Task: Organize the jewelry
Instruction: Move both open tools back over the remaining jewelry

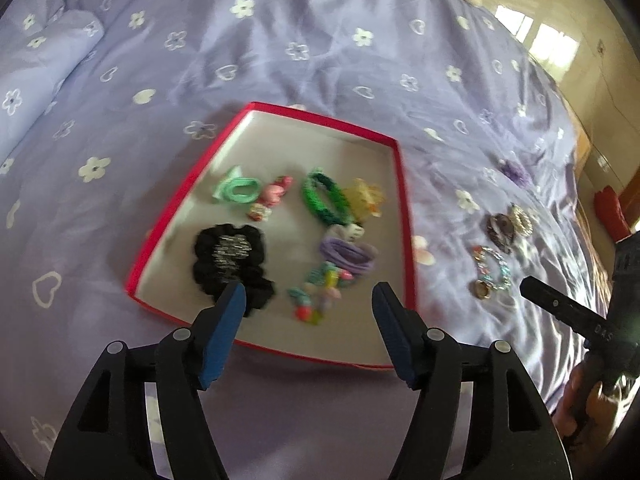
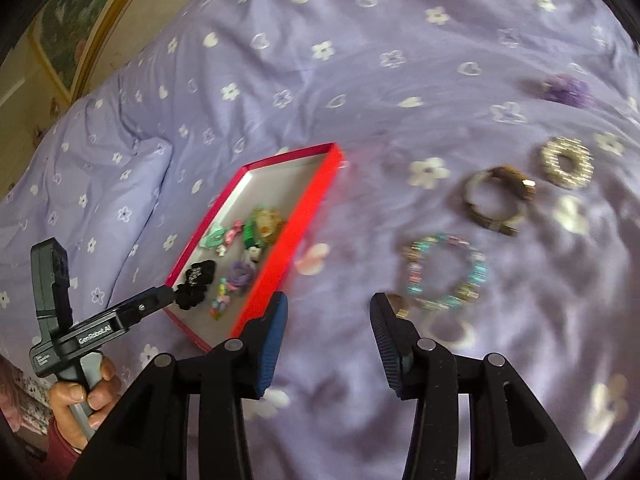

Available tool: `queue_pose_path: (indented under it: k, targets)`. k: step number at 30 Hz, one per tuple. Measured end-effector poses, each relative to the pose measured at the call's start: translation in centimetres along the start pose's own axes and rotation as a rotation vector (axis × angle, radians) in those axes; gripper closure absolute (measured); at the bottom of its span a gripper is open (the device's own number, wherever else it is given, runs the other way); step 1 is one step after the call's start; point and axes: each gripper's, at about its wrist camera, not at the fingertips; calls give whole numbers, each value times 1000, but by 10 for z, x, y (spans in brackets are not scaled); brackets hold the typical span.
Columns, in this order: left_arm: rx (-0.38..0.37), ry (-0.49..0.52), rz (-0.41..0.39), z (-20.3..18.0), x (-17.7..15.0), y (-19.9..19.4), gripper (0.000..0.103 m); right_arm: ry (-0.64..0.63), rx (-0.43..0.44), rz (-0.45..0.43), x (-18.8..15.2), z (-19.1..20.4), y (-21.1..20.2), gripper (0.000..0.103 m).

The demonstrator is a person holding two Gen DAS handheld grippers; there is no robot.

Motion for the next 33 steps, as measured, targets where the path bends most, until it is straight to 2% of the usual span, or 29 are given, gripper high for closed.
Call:
queue_pose_path:
  k: [9,17,24,33]
  targets:
    - [-54,75,26,-45,-7,1,38,77,-61,-46,-10,-41,-34,57]
    - [-101,164,55,-91,-11,10,37,126,-87,-65,-13,-69,-48,57]
    - [-132,258,79,-129,-15,29,37,157,-89,-69,-5,-90,-46,57]
    - [-156,352,152,-165,-21,77,37,166,-112,-54,20,-115,-27,57]
Point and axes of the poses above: each gripper's, at about its wrist camera, not at the fingertips, and y roughly the way its jaws point, z to its left, x to its top, and after that the axes turned 3 degrees about -y, right-handed
